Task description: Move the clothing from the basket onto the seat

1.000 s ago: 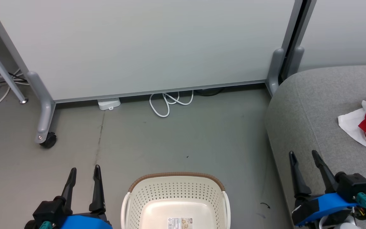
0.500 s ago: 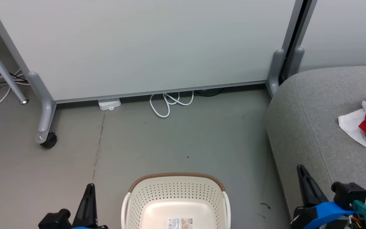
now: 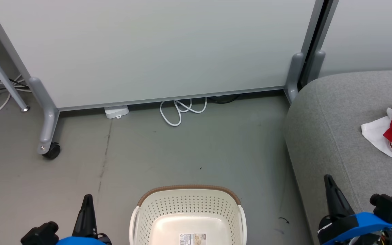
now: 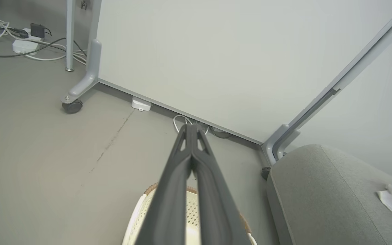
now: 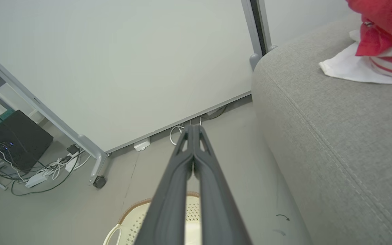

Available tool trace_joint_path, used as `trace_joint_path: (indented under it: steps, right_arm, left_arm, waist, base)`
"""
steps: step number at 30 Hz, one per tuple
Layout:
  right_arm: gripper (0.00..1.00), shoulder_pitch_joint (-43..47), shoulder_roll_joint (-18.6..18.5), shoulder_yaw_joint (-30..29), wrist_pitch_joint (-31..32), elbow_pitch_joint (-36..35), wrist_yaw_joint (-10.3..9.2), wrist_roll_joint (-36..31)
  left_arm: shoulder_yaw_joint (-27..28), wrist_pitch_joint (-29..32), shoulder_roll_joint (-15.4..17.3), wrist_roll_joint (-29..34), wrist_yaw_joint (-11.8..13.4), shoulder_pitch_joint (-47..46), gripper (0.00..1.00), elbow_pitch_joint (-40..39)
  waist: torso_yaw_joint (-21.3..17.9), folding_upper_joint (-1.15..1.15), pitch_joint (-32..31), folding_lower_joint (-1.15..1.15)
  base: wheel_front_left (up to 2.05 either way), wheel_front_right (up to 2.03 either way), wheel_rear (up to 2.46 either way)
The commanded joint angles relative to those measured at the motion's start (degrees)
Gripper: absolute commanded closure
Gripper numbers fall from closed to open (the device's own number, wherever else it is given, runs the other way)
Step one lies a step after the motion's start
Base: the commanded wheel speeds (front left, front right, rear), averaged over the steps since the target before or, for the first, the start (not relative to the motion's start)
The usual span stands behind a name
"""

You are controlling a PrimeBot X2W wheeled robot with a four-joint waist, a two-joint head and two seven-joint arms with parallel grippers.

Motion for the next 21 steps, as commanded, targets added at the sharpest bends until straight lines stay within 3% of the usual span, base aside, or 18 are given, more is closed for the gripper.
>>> trace_joint_path:
  steps: [1, 21]
  right_arm:
    - [1.00, -1.1, -0.2, -0.2, 0.3, -1.1, 0.00, 1.7]
    - [1.00, -1.9, -0.3, -1.0, 3.8, -2.2, 0.01, 19.2]
  left_arm:
    - [0.3, 0.3, 0.2, -1.5, 0.0, -1.9, 1.00, -1.1]
    - [1.8, 4.8, 0.3, -18.3, -0.1, -3.8, 1.00, -2.3]
  waist:
    - [0.0, 0.00, 0.0, 0.00]
    - [-0.3, 0.00, -0.1, 0.00]
  base:
    - [0.00, 0.00, 0.00]
    - [0.00, 0.00, 0.00]
